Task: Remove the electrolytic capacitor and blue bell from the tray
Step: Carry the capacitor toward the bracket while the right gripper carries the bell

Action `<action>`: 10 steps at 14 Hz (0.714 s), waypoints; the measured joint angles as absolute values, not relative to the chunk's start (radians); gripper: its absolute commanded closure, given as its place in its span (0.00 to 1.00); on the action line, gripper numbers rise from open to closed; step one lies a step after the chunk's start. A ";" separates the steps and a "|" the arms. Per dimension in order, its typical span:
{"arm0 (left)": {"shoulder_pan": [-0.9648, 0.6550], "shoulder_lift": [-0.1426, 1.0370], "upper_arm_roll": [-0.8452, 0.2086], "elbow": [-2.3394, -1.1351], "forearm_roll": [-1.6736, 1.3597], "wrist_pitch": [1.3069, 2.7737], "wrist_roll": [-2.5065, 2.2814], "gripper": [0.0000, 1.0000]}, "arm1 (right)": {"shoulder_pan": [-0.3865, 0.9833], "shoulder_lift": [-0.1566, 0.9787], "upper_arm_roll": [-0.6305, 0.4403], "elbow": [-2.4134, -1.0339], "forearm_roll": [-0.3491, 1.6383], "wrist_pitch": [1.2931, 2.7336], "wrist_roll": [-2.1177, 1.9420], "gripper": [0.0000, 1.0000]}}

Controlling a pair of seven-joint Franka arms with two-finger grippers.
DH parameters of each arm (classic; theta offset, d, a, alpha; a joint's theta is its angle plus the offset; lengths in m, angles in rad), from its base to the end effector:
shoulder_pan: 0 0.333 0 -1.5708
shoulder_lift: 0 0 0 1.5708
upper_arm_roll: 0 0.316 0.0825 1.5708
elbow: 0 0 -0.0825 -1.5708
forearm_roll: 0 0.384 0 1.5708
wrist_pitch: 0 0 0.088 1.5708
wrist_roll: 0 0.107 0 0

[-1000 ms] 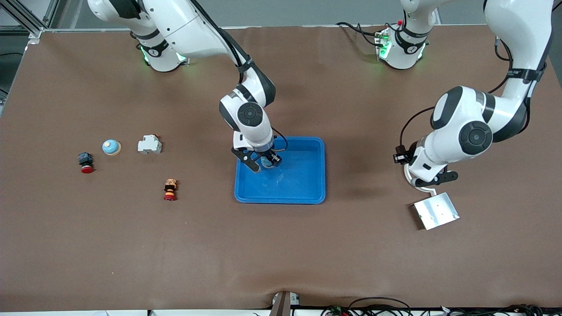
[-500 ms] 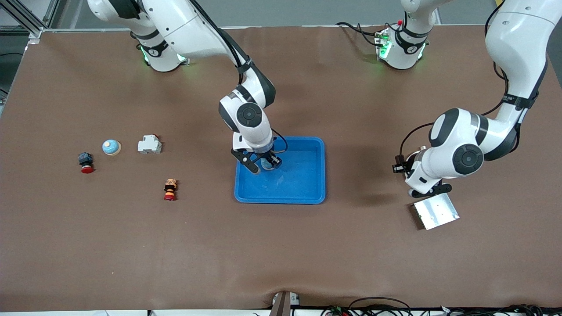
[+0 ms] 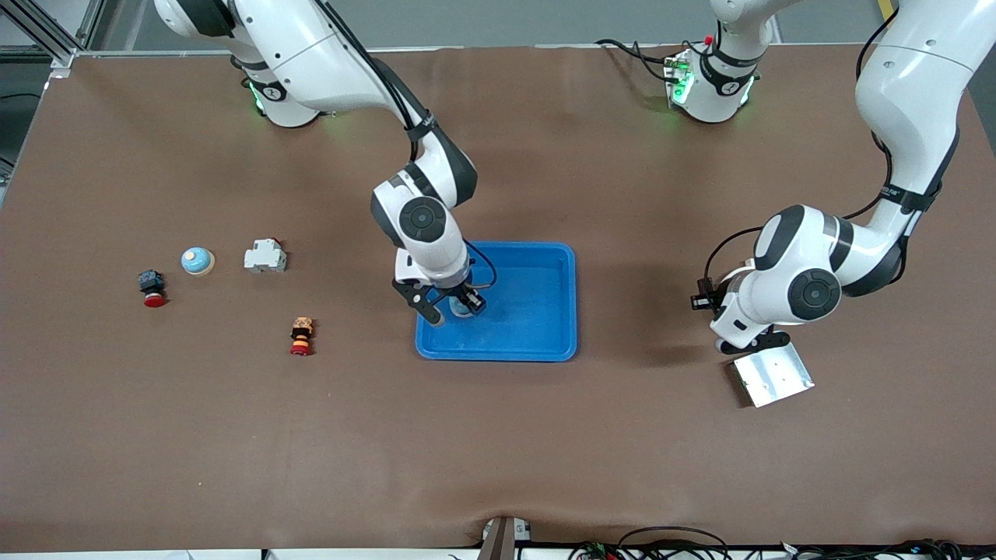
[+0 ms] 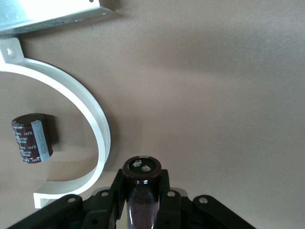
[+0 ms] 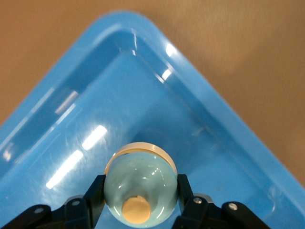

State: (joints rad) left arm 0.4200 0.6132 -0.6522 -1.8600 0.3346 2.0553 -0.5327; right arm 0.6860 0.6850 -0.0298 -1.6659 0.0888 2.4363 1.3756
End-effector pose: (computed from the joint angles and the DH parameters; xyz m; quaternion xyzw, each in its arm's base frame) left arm 0.5971 -0.1049 0.2246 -0.9876 -0.0693 0.1405 0.0050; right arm 0.5464 0.4241 0.2151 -0.9244 0.3784 -0.0049 0.0476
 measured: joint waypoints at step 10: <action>0.418 0.665 -0.645 -1.859 0.364 2.077 -0.555 1.00 | 0.424 0.589 -0.034 -1.607 0.089 2.157 0.909 1.00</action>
State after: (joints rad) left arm 0.4183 0.6651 -0.6452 -1.8594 0.3642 2.0766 -0.5547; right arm 0.4244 0.5891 -0.0343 -1.6068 0.0887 2.1572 0.9086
